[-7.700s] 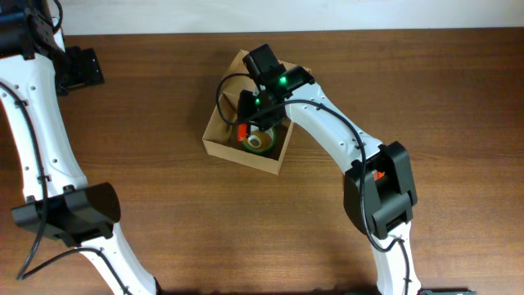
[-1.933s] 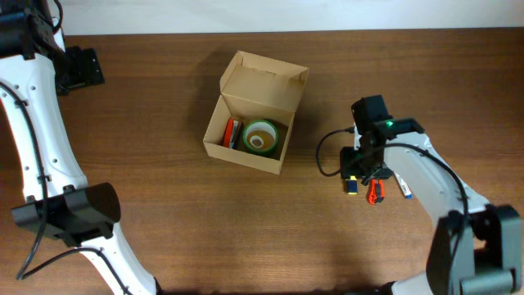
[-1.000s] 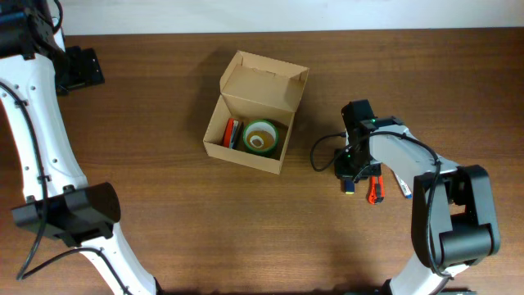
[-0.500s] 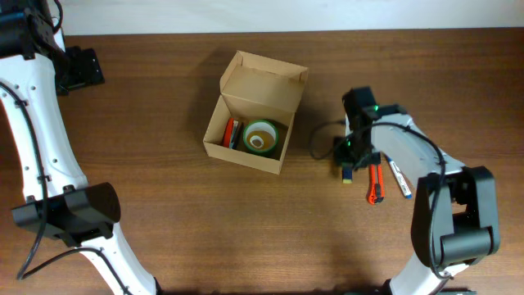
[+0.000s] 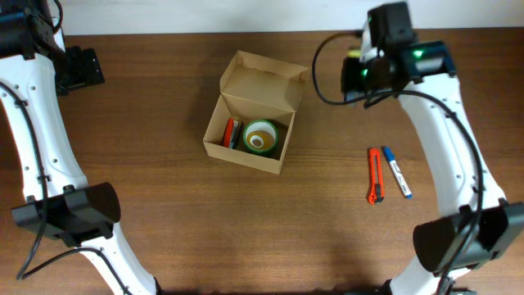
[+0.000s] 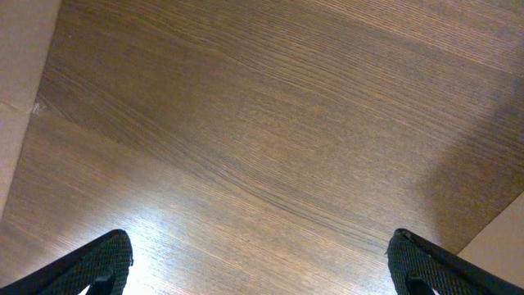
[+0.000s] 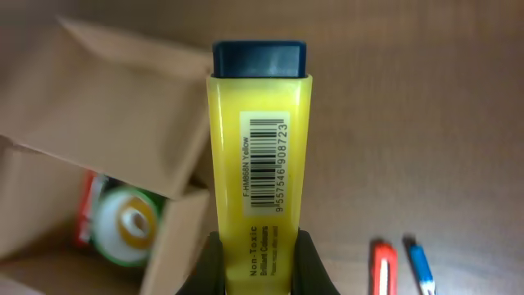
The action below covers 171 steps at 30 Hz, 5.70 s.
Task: Pack container
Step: 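Lift the yellow highlighter and carry it left over the box, then lower the highlighter into the box beside the stapler and release, then lift the right gripper out and move it over the orange box cutter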
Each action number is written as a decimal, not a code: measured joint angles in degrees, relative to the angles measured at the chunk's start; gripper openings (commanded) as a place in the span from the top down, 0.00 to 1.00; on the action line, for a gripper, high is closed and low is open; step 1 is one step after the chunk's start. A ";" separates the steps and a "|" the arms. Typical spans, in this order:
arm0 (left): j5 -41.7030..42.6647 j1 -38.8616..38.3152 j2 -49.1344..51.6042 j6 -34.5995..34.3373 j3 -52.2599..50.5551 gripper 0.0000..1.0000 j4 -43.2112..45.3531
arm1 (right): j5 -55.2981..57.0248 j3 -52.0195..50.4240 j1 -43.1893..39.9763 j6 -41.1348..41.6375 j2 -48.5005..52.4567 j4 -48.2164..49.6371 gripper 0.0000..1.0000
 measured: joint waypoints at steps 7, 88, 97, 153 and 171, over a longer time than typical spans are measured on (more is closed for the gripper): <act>0.00 0.00 0.00 0.00 0.00 0.01 0.00 | -0.68 4.74 3.06 0.07 -0.04 2.54 0.96; -0.02 0.00 0.00 0.00 0.00 0.01 0.00 | -0.68 15.56 30.51 35.36 28.79 1.40 0.96; -0.02 0.00 0.00 0.00 0.00 0.01 0.00 | -0.90 15.56 30.60 36.02 29.79 1.95 0.96; -0.02 0.00 0.00 0.00 0.00 0.01 0.00 | -2.23 20.15 28.81 28.39 34.10 4.04 0.71; 0.00 0.00 0.00 0.00 0.00 0.01 0.00 | 12.00 21.84 24.15 6.27 17.84 -3.63 0.79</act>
